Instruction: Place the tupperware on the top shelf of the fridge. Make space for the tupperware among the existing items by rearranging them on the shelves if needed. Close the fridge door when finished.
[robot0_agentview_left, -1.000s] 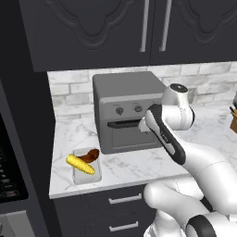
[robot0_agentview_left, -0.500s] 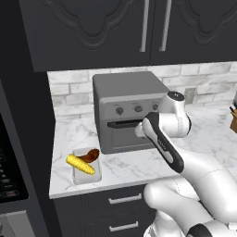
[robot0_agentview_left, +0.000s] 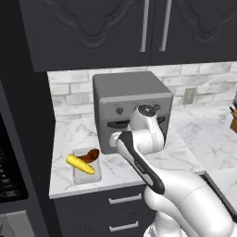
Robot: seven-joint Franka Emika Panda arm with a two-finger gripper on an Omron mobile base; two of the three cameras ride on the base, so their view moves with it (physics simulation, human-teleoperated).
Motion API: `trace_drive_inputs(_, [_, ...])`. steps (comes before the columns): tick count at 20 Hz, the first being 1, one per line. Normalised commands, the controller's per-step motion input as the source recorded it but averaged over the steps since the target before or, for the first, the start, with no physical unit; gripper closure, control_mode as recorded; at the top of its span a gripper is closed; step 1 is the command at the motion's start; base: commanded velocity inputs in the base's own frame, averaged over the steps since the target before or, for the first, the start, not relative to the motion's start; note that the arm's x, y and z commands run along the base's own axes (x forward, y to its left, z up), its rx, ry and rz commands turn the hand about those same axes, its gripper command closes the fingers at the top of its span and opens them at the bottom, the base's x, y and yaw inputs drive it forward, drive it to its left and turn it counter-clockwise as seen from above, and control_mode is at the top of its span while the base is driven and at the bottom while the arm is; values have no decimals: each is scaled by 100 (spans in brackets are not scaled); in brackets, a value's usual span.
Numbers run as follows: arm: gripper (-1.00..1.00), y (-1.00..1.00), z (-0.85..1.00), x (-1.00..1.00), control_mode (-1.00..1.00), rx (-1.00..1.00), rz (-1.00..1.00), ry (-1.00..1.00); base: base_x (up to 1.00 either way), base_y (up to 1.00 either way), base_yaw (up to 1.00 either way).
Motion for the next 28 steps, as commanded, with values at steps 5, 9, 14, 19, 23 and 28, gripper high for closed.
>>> trace_drive_inputs(5, [-100, 69, -46, 0, -100, 11, -5, 2, 0, 0, 0])
trace_drive_inputs(9, [-100, 35, -49, 2, -100, 20, 0, 6, 0, 0, 0])
trace_drive_inputs(14, [-100, 39, -42, 0, -100, 5, 0, 11, 0, 0, 0])
trace_drive_inputs(19, [-100, 32, -30, 2, -100, 0, 0, 15, 0, 0, 0])
trace_drive_inputs(23, [-100, 26, -31, 12, -100, 0, 0, 11, 0, 0, 0])
trace_drive_inputs(28, [100, 7, -36, 10, -100, -3, 0, 9, 0, 0, 0])
